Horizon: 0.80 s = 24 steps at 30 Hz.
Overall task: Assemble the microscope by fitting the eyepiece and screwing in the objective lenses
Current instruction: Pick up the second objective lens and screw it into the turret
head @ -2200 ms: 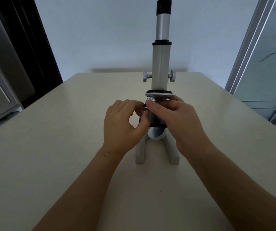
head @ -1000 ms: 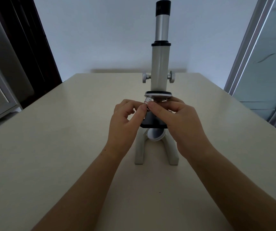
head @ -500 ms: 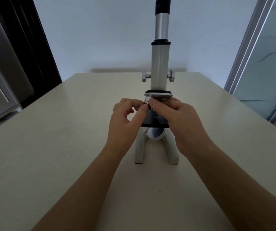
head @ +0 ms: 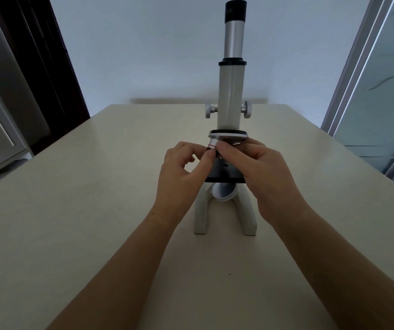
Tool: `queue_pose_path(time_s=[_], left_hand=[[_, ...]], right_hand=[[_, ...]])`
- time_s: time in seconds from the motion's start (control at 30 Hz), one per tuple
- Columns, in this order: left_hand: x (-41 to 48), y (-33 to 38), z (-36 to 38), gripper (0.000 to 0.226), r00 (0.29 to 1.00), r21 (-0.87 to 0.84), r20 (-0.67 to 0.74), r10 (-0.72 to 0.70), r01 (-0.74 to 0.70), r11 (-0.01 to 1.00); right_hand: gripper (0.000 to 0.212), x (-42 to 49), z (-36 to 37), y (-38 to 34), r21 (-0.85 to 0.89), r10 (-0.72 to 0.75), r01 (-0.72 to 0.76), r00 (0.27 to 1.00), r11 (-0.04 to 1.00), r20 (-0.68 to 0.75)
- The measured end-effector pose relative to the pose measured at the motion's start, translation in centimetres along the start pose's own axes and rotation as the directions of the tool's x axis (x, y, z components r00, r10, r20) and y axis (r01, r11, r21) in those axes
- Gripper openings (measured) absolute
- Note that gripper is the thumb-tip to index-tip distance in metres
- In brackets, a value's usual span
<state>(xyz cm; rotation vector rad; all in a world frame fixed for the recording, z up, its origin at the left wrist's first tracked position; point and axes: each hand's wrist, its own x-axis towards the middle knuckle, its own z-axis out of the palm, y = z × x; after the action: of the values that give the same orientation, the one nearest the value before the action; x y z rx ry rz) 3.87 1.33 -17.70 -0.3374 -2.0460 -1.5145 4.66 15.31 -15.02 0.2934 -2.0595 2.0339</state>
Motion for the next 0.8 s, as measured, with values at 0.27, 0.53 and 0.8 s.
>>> queue_pose_path(time_s=[0.27, 0.53, 0.8], left_hand=[[-0.03, -0.29, 0.02, 0.015, 0.999, 0.064, -0.026, 0.046, -0.044, 0.997], [0.01, -0.32, -0.24, 0.03, 1.0, -0.025, 0.001, 0.031, -0.031, 0.999], [-0.11, 0.08, -0.06, 0.038, 0.999, 0.009, -0.032, 0.026, -0.026, 1.0]], right_hand=[[0.011, 0.13, 0.31, -0.36, 0.001, 0.042, -0.042, 0.999, 0.999, -0.012], [0.012, 0.17, 0.26, -0.09, 0.028, 0.052, -0.052, 0.999, 0.998, 0.004], [0.018, -0.05, 0.06, 0.04, 0.004, -0.015, 0.015, 1.0, 1.0, 0.009]])
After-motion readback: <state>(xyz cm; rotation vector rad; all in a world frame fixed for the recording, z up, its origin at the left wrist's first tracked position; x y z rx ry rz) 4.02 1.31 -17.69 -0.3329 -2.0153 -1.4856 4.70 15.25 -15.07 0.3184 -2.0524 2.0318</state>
